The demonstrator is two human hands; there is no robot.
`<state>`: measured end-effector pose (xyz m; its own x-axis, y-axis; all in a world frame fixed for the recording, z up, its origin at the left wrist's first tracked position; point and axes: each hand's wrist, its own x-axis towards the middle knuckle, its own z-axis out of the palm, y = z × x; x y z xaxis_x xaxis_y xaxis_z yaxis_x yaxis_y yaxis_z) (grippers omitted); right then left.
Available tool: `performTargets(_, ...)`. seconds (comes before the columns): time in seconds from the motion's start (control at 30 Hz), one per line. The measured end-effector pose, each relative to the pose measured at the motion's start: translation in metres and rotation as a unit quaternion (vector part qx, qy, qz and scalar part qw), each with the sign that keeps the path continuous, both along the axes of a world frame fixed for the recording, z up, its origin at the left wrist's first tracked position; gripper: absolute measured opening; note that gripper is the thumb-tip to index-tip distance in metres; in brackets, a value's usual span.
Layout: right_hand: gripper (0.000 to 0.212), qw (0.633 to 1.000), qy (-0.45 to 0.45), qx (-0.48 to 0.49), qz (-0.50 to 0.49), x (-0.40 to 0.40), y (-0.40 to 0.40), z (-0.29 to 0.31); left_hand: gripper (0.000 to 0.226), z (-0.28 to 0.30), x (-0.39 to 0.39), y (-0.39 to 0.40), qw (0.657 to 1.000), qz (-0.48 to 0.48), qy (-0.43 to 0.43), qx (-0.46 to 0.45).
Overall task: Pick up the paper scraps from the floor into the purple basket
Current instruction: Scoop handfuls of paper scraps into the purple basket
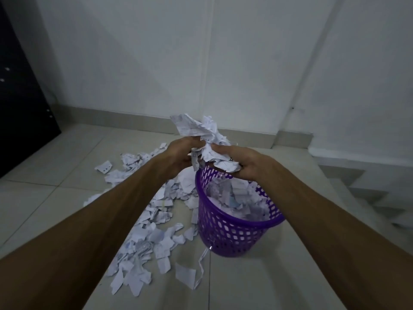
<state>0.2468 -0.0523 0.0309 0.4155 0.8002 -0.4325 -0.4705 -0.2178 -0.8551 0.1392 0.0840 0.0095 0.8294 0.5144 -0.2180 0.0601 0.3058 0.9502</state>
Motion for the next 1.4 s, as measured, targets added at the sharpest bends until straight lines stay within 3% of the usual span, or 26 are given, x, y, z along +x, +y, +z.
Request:
performTargets(0.27, 0.01, 0.998, -0.008, -0.047, -0.029, 0.025, -0.042, -0.001, 0.018, -0.001, 0.027, -0.035, 0.997, -0.051, 0.05, 0.005)
performTargets(0.5, 0.015, 0.971, -0.09, -0.222, 0.022, 0.045, -0.074, -0.012, 0.026, 0.001, 0.025, -0.049, 0.965, -0.182, 0.188, -0.004)
performTargets(0.57, 0.03, 0.96, -0.112, -0.255, 0.025, 0.048, -0.075, -0.02, 0.03, 0.002, 0.023, -0.044, 0.96, -0.19, 0.206, -0.008)
performTargets(0.7, 0.086, 0.946, -0.139, -0.292, -0.015, 0.051, -0.071, -0.02, 0.034, 0.007, 0.014, -0.035, 0.956, -0.19, 0.221, -0.033)
performTargets(0.9, 0.102, 0.917, -0.21, -0.338, 0.01, 0.052, -0.07, -0.001, 0.032, 0.004, 0.011, -0.026, 0.97, -0.148, 0.195, -0.003)
performTargets(1.0, 0.096, 0.903, -0.238, -0.359, 0.01, 0.054, -0.07, 0.004, 0.03, 0.001, 0.011, -0.025, 0.973, -0.13, 0.192, 0.002)
performTargets(1.2, 0.056, 0.9, -0.301, -0.296, -0.106, 0.053, -0.063, -0.003, 0.032, 0.005, 0.014, -0.028, 0.979, -0.091, 0.183, 0.022)
performTargets(1.3, 0.042, 0.949, -0.21, -0.196, -0.127, 0.048, -0.055, -0.005, 0.03, 0.004, 0.016, -0.026, 0.977, -0.08, 0.186, 0.061)
performTargets(1.4, 0.047, 0.985, -0.074, -0.125, -0.09, 0.04, -0.046, -0.008, 0.028, 0.001, 0.016, -0.025, 0.969, -0.106, 0.207, 0.083)
